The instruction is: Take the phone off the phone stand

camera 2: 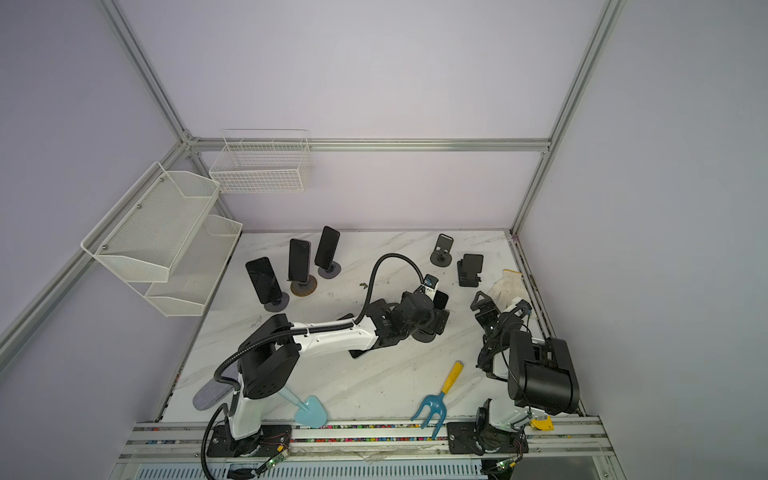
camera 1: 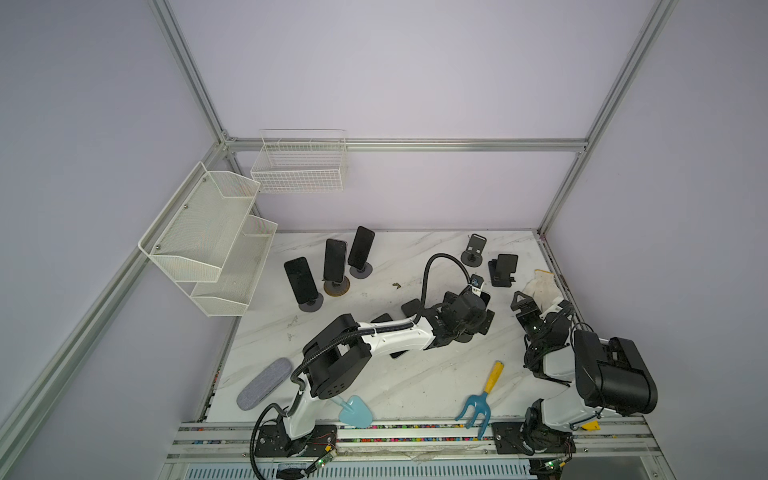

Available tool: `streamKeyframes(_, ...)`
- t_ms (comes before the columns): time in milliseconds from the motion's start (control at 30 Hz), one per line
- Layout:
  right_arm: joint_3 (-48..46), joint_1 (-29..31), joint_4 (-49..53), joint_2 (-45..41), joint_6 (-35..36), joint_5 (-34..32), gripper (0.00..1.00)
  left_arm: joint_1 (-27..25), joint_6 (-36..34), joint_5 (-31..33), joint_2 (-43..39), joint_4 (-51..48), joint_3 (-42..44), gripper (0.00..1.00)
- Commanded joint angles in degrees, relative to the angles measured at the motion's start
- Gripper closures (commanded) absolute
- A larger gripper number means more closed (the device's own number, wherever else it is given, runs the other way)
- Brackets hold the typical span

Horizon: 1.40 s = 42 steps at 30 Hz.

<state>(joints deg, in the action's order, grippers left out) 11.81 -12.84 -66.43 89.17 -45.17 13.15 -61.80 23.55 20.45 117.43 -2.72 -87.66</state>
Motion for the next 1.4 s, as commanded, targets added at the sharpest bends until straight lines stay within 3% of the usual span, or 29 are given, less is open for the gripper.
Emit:
streamKeyframes(0,0.9,0.3,-0.1,0.8,-1.1,0.3,0.05,-0.1,0.7,1.3,0.4,0.7,-5.8,0.01)
streamKeyframes(267,1.3,0.7,0.6,0.5,-0.8,0.1,0.05,0.8,2.0,1.0,1.8,0.9,-6.4,0.01)
streamKeyframes(433,1.3,0.8,0.8,0.6,-0.9,0.1,0.05,1.5,2.6,-2.3,2.0,0.0,-6.9,0.12)
streamKeyframes(633,1.3,0.8,1.4,0.4,-0.9,-0.2,0.05,1.5,1.7,-1.9,1.8,-1.1,-7.3,0.27)
streamKeyframes(1067,1.6,0.8,2.5,0.1,-1.0,-0.9,0.05,1.5,1.1,-0.4,-3.0,-3.8,-7.2,0.30)
streamKeyframes(1367,1.7,0.8,3.2,-0.1,-1.0,-1.3,0.05,1.6,0.7,-0.2,-2.3,-3.9,-6.8,0.26)
